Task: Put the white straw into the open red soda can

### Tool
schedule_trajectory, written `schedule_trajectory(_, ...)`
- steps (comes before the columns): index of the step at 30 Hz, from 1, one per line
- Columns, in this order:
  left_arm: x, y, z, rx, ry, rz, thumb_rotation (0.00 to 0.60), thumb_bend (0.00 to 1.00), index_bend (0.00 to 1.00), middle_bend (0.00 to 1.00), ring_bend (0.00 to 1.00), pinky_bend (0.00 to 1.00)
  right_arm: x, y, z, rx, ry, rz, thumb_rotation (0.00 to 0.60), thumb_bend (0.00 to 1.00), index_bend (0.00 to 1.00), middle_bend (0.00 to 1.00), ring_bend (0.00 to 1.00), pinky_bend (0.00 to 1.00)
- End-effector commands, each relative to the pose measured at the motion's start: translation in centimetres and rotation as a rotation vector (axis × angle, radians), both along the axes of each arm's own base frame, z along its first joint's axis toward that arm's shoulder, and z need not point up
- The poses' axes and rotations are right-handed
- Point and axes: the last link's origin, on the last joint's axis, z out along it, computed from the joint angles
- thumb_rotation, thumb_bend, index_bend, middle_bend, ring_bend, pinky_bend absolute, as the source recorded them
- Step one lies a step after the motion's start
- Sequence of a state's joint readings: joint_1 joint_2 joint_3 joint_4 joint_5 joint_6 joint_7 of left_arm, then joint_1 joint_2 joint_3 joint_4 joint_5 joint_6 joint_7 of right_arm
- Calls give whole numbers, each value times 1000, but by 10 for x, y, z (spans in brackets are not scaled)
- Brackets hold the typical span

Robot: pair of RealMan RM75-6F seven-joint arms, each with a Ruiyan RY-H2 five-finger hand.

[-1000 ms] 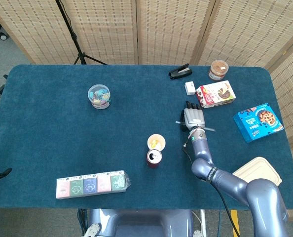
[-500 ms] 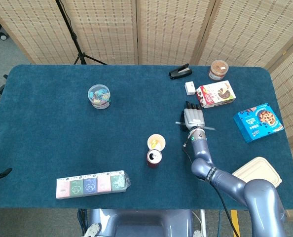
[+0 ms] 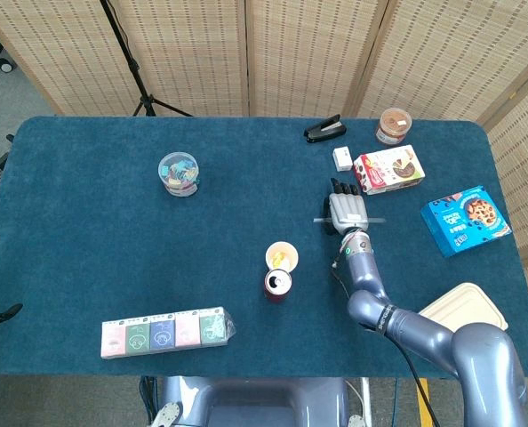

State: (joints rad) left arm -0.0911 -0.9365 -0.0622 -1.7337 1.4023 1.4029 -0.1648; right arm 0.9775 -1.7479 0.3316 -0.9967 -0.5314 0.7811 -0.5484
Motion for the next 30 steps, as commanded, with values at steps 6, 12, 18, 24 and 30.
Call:
schedule_trajectory(6,1,-3,1,-3,-2,-14,600,0,0,0,0,0,16,11,46,-74,-227,57,600,484,582,0,0,0)
schedule_trajectory(12,2,-6,1,-8,-6,-28,600,0,0,0,0,0,29,28,79,-21,-475,64,600,485,583,0,0,0)
schedule_trajectory(18,3,-10,1,-9,-13,-40,600,0,0,0,0,0,47,47,113,29,-740,93,600,494,586,0,0,0)
schedule_trajectory(24,3,-11,3,-12,-20,-52,600,0,0,0,0,0,71,66,141,79,-934,141,600,494,586,0,0,0)
schedule_trajectory(30,1,-12,6,-4,-31,-48,600,0,0,0,0,0,91,81,162,129,-1114,168,600,494,586,0,0,0)
